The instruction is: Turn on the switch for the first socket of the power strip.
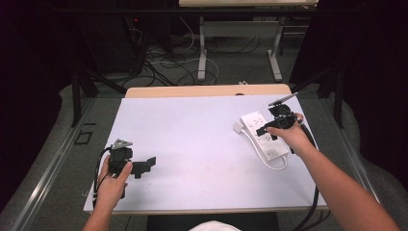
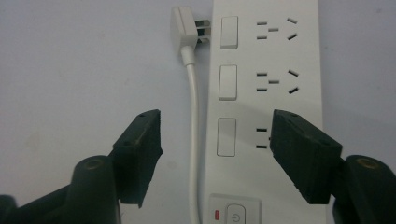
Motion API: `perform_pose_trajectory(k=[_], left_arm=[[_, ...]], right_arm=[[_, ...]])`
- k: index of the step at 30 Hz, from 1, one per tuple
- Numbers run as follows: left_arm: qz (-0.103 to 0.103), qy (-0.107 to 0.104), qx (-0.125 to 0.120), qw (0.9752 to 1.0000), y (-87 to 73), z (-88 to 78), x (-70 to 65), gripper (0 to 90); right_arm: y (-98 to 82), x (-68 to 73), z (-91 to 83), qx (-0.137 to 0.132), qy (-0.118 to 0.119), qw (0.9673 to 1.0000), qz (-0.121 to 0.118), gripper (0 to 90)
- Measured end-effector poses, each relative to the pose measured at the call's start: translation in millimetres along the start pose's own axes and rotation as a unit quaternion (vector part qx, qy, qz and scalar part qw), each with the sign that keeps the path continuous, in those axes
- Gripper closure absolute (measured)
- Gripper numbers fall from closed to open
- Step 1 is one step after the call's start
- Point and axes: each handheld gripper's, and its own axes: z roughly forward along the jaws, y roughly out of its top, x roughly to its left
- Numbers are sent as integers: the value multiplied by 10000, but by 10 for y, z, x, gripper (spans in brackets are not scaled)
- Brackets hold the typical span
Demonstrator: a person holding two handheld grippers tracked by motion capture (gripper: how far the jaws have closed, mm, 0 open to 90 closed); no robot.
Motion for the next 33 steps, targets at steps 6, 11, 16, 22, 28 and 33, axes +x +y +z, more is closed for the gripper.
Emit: perform_pose_trajectory(k=[6,11,16,22,28,33], left_arm=[[16,7,12,10000,-2,-7,8,18],[3,10,13,10000,-2,-10,11,18],[-12,17,5,10000,-3,-14,10,18],[5,3,-5,10000,-6,-19,7,18],[-7,-7,-18,10000,-11,-24,-7,18],[36,-45,-31,10000,-13,-34,-22,18]], right_arm=[[-20,71,-13,40,-21,10000,-79,241],[-45,127,-8,63,-23,9999,-115,204],[-70,192,-39,-27,-83,9995,-307,154],[-127,271,-99,-296,-136,9985,-429,108],[-212,325,-183,-601,-156,9956,-700,27],[-296,350,-260,-778,-295,9920,-946,0]])
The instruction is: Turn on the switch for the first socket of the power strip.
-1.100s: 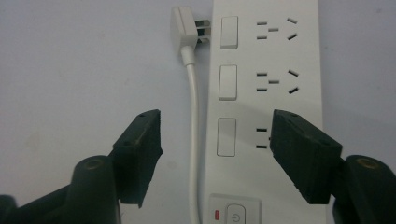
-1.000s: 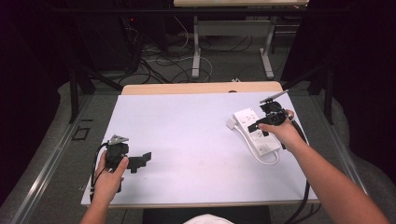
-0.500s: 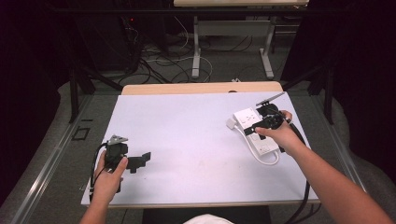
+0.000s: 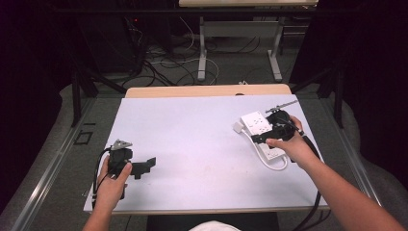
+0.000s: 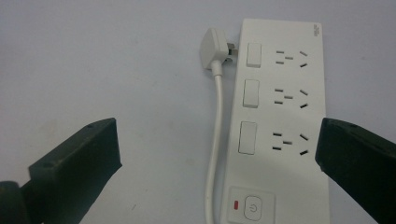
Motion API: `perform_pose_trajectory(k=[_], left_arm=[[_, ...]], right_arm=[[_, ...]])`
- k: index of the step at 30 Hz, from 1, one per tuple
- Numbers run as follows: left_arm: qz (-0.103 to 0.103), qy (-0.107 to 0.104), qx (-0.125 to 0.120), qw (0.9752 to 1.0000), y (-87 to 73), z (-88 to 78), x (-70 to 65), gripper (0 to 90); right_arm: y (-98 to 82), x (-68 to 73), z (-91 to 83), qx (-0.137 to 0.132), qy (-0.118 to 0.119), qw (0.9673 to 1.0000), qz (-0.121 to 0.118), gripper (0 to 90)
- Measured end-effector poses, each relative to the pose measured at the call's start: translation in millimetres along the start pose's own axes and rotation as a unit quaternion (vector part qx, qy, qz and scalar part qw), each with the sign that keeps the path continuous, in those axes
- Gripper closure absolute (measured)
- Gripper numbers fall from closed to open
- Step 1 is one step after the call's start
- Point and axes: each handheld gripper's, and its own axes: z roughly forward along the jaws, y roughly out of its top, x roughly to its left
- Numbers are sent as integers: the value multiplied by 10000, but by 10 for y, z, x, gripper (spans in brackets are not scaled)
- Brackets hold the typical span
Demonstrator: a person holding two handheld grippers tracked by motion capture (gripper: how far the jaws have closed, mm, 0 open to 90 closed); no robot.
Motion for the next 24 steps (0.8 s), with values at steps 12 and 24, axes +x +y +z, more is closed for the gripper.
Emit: perform_pose_trajectory(k=[12,24], left_arm=[[65,-66,-22,10000,-21,-10,-40,18],[123,-106,0,9999,-50,1,-90,18]], right_arm=[[-290,54,-135,-684,-20,9976,-45,0],[-692,192,-143,-954,38,9954,-62,0]])
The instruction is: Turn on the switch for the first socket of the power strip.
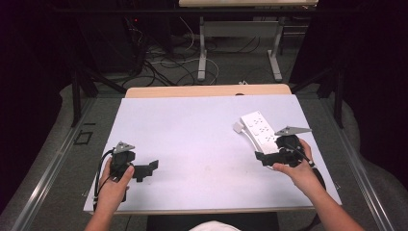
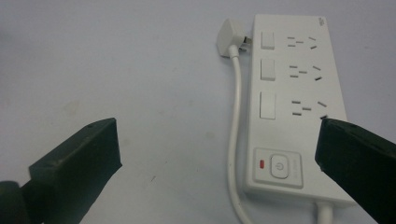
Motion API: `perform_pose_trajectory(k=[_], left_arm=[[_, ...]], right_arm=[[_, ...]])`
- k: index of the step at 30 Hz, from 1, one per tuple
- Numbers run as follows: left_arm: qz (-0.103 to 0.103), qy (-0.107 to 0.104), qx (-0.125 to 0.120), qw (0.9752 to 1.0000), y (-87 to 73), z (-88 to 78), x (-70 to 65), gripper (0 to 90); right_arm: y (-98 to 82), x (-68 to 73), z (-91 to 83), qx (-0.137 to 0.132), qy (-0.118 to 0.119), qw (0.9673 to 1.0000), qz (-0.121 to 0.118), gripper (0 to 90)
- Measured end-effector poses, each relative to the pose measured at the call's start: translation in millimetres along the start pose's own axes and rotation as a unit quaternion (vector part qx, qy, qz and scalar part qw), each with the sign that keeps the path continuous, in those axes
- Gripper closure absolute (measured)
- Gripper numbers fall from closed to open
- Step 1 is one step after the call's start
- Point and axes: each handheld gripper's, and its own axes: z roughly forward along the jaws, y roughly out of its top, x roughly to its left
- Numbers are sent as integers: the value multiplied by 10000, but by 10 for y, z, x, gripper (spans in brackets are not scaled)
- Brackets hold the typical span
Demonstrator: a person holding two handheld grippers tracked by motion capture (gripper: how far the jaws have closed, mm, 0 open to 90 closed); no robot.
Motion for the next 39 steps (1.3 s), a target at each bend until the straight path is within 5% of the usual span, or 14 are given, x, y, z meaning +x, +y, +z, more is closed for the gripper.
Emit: perform_pose_trajectory(k=[17,39], left_arm=[[95,-106,34,9999,-26,26,-79,18],[194,-176,101,9996,-92,88,-134,18]], right_arm=[[-358,186,26,-246,242,9994,84,3],[-569,458,270,-189,477,9984,-240,21]])
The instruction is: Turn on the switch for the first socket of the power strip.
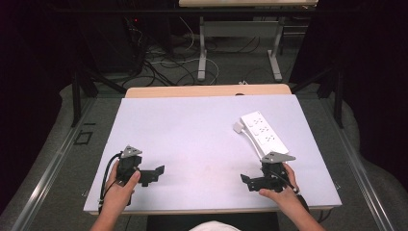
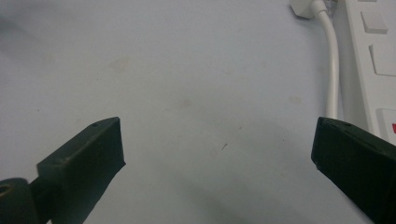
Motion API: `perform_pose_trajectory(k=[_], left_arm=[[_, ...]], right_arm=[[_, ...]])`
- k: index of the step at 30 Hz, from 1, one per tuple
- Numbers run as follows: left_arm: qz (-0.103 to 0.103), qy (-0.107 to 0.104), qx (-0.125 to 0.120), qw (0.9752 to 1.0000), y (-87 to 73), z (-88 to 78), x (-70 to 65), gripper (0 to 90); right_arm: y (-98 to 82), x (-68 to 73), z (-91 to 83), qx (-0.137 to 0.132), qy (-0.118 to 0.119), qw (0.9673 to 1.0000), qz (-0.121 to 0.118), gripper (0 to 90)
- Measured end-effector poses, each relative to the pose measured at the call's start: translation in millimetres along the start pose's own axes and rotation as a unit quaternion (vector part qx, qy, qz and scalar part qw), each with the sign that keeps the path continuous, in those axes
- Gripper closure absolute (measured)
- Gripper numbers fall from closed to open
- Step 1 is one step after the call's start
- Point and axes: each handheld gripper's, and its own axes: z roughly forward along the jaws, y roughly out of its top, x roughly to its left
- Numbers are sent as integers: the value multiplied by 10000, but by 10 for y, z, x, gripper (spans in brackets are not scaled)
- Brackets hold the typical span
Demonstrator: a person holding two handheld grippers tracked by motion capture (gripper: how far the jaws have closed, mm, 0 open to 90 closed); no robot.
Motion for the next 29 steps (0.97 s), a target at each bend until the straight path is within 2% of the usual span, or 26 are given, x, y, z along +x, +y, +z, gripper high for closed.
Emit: perform_pose_trajectory(k=[6,8,9,10,13,17,29], left_arm=[[2,-4,6,10000,-13,7,-3,18],[-3,-11,5,10000,-17,7,-1,18],[3,-13,8,10000,-18,7,0,18],[11,-10,11,10000,-20,6,2,18],[46,-3,34,10000,-21,1,12,18],[51,2,31,10000,-25,4,15,18],[34,14,1,10000,-26,-3,38,18]], right_arm=[[-52,12,54,22,29,10000,-34,33],[-72,21,67,67,34,10000,58,38],[-83,12,76,51,22,10000,-12,43],[-90,27,75,102,29,9999,63,46],[-113,33,91,73,-21,10000,-63,47],[-127,48,98,84,-34,9999,-97,47],[-131,43,107,160,-8,9999,-54,48]])
